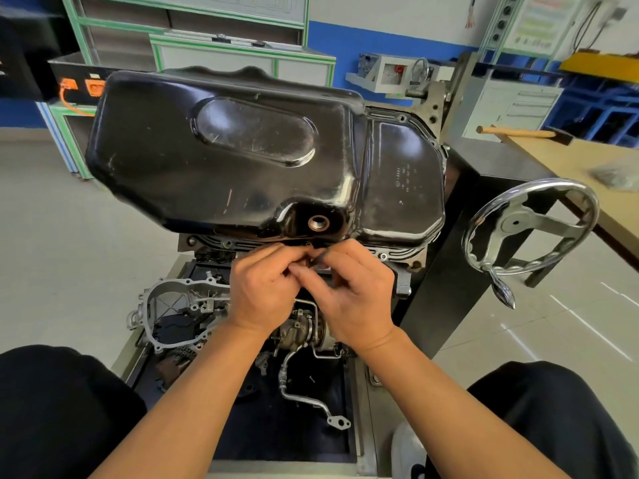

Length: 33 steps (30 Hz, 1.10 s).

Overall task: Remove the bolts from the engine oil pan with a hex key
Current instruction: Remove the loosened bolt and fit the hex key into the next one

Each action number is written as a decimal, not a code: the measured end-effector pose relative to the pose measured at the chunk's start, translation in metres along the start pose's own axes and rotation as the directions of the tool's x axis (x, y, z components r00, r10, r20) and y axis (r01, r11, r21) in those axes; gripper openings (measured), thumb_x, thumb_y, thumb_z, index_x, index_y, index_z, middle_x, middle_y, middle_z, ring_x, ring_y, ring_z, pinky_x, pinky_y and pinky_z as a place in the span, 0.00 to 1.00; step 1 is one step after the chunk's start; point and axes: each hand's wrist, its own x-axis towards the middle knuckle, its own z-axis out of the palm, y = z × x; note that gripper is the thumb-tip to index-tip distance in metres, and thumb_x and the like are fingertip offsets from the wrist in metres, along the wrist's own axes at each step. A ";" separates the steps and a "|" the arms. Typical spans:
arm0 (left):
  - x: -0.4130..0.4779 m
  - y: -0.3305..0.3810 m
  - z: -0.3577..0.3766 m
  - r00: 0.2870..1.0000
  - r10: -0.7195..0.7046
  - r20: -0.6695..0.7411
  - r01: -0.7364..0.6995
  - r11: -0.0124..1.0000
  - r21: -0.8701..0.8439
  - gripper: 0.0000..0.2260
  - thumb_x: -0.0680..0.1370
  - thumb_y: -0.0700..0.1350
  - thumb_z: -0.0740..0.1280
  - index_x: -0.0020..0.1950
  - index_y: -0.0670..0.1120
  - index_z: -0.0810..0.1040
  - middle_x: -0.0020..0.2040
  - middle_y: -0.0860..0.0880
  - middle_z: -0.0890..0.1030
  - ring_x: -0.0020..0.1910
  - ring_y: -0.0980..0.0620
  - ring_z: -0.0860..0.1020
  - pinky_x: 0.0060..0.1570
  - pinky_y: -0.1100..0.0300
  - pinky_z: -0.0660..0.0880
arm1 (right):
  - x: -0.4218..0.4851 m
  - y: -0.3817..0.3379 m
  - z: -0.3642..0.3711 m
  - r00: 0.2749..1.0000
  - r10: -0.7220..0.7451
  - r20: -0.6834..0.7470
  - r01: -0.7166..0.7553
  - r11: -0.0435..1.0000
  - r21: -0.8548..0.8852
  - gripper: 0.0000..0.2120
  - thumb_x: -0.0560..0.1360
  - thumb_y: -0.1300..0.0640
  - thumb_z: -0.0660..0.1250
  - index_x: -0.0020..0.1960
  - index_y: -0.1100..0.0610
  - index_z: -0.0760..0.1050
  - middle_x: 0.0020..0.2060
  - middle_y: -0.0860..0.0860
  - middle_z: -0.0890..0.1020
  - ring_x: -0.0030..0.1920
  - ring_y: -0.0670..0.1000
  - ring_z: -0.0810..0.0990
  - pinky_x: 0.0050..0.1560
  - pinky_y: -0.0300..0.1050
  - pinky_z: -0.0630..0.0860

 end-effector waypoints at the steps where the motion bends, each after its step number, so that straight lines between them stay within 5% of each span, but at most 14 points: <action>1: 0.000 0.000 0.002 1.000 -0.007 -0.010 0.007 1.000 0.006 0.07 0.71 0.28 0.72 0.43 0.38 0.85 0.39 0.54 0.81 0.39 0.63 0.75 0.44 0.75 0.72 | 0.000 0.001 0.001 1.000 0.024 -0.009 -0.024 1.000 0.011 0.09 0.69 0.62 0.80 0.47 0.64 0.84 0.40 0.54 0.83 0.40 0.44 0.78 0.42 0.34 0.75; 4: -0.001 0.001 0.005 0.999 -0.024 -0.042 0.025 0.999 0.022 0.06 0.72 0.30 0.70 0.37 0.38 0.83 0.33 0.53 0.78 0.35 0.63 0.70 0.39 0.77 0.67 | 0.000 0.002 0.004 0.999 0.040 -0.021 -0.039 0.998 0.041 0.07 0.69 0.65 0.79 0.46 0.64 0.85 0.38 0.54 0.83 0.38 0.46 0.79 0.40 0.36 0.76; 8: -0.003 0.000 0.006 0.997 -0.058 -0.056 0.058 0.998 -0.002 0.05 0.71 0.30 0.70 0.39 0.38 0.83 0.33 0.50 0.81 0.32 0.55 0.76 0.32 0.63 0.74 | 0.000 0.006 0.004 0.998 -0.044 0.041 0.045 0.999 -0.024 0.04 0.71 0.67 0.77 0.45 0.66 0.84 0.37 0.55 0.82 0.37 0.48 0.79 0.40 0.36 0.76; 15: -0.006 0.005 -0.001 0.994 -0.078 0.081 0.085 0.992 -0.095 0.12 0.77 0.38 0.66 0.59 0.40 0.82 0.56 0.51 0.82 0.56 0.55 0.81 0.60 0.60 0.77 | 0.000 0.006 0.001 0.988 -0.126 0.088 0.139 0.978 -0.156 0.08 0.78 0.63 0.68 0.52 0.67 0.83 0.41 0.57 0.84 0.40 0.55 0.82 0.43 0.43 0.79; 21: -0.002 0.002 -0.007 0.994 -0.019 0.106 0.023 0.999 -0.035 0.09 0.75 0.31 0.67 0.50 0.36 0.85 0.44 0.44 0.85 0.44 0.49 0.83 0.45 0.52 0.82 | -0.006 0.003 0.004 0.986 -0.137 0.095 0.150 0.976 -0.158 0.09 0.78 0.64 0.67 0.55 0.66 0.82 0.39 0.55 0.81 0.40 0.47 0.76 0.49 0.29 0.71; 28: -0.003 -0.002 0.003 0.999 -0.028 -0.018 0.028 0.999 -0.026 0.07 0.72 0.29 0.70 0.45 0.38 0.86 0.41 0.46 0.86 0.41 0.51 0.83 0.41 0.56 0.81 | -0.004 -0.001 0.004 1.000 0.002 -0.004 -0.002 1.000 -0.011 0.08 0.74 0.57 0.76 0.48 0.62 0.84 0.38 0.53 0.82 0.37 0.47 0.78 0.37 0.44 0.76; 33: -0.003 0.002 0.006 0.998 -0.045 -0.047 0.043 0.998 -0.048 0.07 0.72 0.32 0.68 0.44 0.38 0.86 0.41 0.47 0.85 0.39 0.53 0.83 0.39 0.58 0.81 | -0.002 0.003 0.001 0.999 -0.041 0.005 0.041 0.999 -0.010 0.04 0.69 0.69 0.78 0.42 0.65 0.84 0.36 0.56 0.82 0.36 0.52 0.80 0.35 0.48 0.76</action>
